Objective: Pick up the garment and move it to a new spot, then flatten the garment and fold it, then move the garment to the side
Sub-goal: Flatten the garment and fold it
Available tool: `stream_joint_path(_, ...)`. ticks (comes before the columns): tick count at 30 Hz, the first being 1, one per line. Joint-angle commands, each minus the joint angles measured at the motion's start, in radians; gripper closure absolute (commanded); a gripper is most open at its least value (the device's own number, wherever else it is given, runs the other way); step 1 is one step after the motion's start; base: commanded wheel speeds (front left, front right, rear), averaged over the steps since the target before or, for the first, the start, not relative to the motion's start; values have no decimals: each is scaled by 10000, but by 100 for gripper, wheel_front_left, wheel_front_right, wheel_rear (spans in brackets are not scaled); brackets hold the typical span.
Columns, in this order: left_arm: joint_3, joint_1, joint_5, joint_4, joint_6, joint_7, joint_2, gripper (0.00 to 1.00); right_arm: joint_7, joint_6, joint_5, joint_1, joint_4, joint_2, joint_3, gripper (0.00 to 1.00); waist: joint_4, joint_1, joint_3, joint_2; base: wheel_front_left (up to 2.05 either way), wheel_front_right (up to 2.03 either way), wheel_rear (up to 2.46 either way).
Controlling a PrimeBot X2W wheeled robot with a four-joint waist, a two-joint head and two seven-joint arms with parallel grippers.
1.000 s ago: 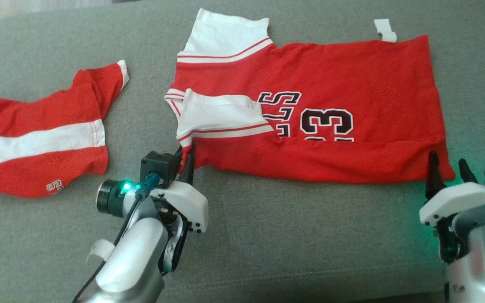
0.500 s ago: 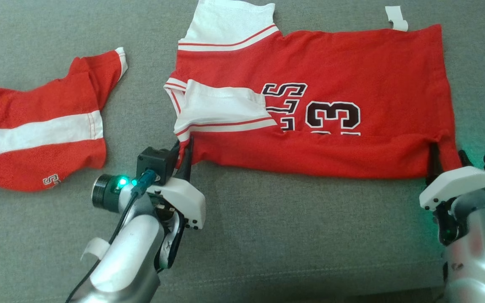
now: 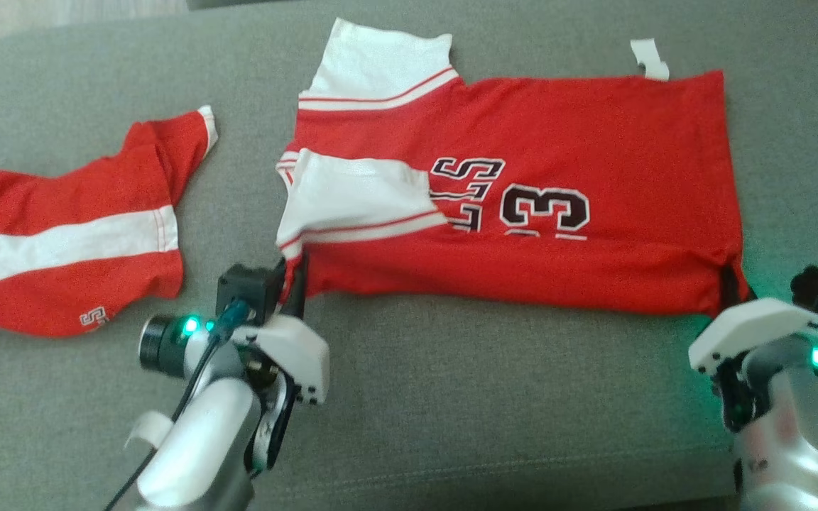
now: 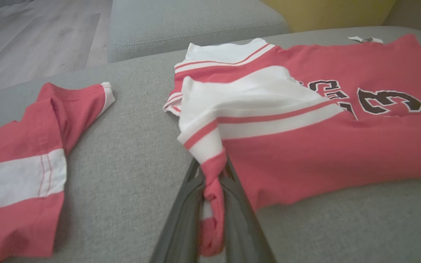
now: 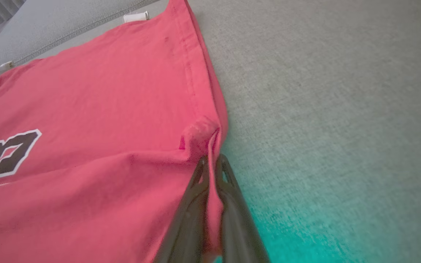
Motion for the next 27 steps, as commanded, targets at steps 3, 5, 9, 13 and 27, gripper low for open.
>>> stream_joint_path(3,306,189,-140,-208,95,5,347,100,156,71,-194,434,-644,-30,117,100,2,0,-446,0,0,0,0)
stream_joint_path(5,293,429,-220,-220,105,32,390,100,383,71,-249,719,-965,-30,97,100,-14,0,-661,0,0,0,0)
stream_joint_path(9,206,996,-415,-397,94,186,437,100,1010,71,-352,1412,-1784,-30,149,100,-96,0,-1048,0,0,0,0)
stream_joint_path(13,-39,1521,-430,-720,111,398,504,100,1800,71,-367,2201,-2867,-30,195,100,-138,0,-1322,0,0,0,0)
stream_joint_path(27,-103,2095,-506,-1216,436,217,549,0,2709,71,-112,3364,-5481,-30,330,0,-294,0,-1657,0,0,0,0)
